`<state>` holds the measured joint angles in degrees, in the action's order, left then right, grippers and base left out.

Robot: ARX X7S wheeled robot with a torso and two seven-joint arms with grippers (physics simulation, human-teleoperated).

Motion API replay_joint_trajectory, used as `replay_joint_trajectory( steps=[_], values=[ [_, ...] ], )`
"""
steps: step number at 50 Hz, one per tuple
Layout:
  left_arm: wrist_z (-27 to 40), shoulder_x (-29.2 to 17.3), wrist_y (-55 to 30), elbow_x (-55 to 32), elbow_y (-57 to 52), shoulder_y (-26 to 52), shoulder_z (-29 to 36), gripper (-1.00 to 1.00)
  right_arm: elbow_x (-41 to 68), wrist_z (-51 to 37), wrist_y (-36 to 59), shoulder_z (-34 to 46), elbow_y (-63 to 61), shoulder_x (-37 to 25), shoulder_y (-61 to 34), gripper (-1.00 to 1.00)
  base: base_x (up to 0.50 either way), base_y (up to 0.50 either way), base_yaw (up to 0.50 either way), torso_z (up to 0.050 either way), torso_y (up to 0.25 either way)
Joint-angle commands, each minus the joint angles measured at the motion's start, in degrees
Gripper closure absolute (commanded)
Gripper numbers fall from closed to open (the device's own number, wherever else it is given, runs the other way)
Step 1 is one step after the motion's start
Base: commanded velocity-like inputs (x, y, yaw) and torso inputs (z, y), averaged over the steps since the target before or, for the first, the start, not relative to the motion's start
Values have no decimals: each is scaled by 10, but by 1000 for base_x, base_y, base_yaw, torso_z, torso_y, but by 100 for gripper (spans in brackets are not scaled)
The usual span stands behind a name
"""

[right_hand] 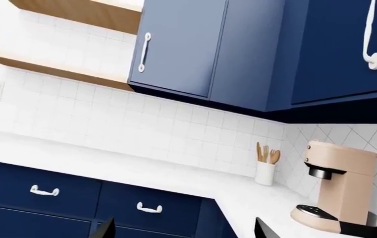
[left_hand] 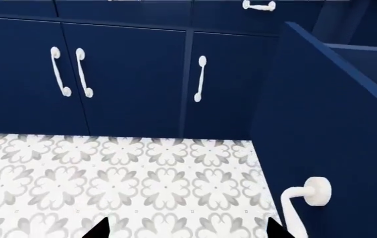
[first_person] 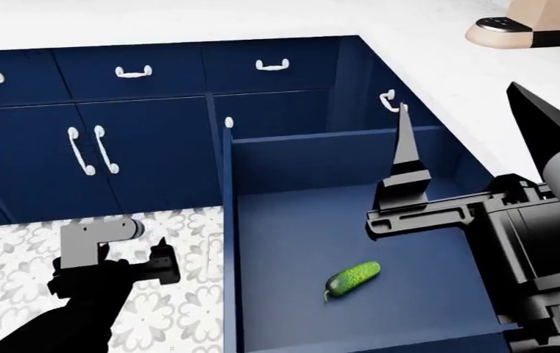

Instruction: Close the right drawer.

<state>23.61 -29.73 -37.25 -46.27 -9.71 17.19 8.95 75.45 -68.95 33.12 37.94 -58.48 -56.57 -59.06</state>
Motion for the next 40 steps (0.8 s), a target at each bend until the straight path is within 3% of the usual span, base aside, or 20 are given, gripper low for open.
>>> replay_joint_trajectory(
  steps=[1, 40],
  values=[
    [-17, 17, 6, -4, 49, -4, 5, -100, 0, -1, -2, 2, 0, -1, -2, -100, 0, 0, 0, 0, 0],
    [-68, 62, 20, -6, 122, 5, 46, -100, 12, -8, -10, 8, -3, -8, -18, -100, 0, 0, 0, 0, 0]
  ],
)
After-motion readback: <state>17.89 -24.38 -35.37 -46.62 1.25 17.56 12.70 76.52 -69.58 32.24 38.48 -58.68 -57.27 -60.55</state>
